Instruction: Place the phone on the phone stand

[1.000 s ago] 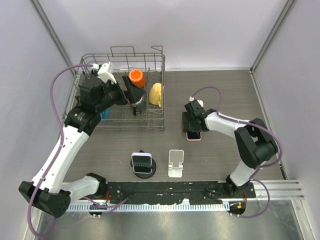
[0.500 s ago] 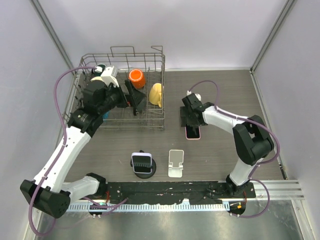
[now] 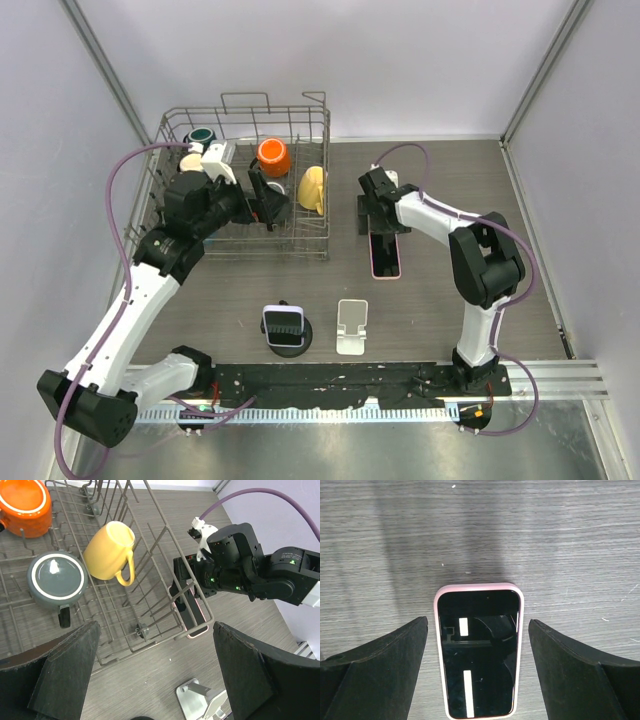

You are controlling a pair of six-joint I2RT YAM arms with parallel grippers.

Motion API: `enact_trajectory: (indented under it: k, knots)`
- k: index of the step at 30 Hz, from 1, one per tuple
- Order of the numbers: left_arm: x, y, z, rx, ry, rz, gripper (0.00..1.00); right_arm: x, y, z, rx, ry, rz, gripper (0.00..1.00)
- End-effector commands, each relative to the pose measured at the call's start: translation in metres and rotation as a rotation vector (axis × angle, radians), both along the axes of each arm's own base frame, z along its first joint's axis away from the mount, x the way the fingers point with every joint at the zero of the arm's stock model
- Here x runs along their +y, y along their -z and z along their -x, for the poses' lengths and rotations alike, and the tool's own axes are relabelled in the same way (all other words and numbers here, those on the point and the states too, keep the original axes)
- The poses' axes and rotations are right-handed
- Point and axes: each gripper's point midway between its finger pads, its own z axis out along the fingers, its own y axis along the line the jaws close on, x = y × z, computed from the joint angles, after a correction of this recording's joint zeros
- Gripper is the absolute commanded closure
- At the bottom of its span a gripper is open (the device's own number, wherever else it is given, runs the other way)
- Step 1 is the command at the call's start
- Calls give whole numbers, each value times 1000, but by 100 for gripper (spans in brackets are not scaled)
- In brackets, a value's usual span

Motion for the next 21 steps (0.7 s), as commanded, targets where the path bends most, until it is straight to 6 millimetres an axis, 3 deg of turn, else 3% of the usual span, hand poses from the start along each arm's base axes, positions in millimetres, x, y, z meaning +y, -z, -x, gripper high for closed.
enact_trajectory:
  k: [1, 12, 21]
  knots:
    - [-1, -17, -2, -75, 12, 15, 0, -12, -11, -6, -20, 26, 28, 13]
    - [-2, -14, -3, -66, 18, 8, 0, -6, 22, 1, 68, -26, -38, 13]
    - [-1, -16, 0, -72, 20, 9, 0, 1, 20, 4, 71, -53, -79, 13]
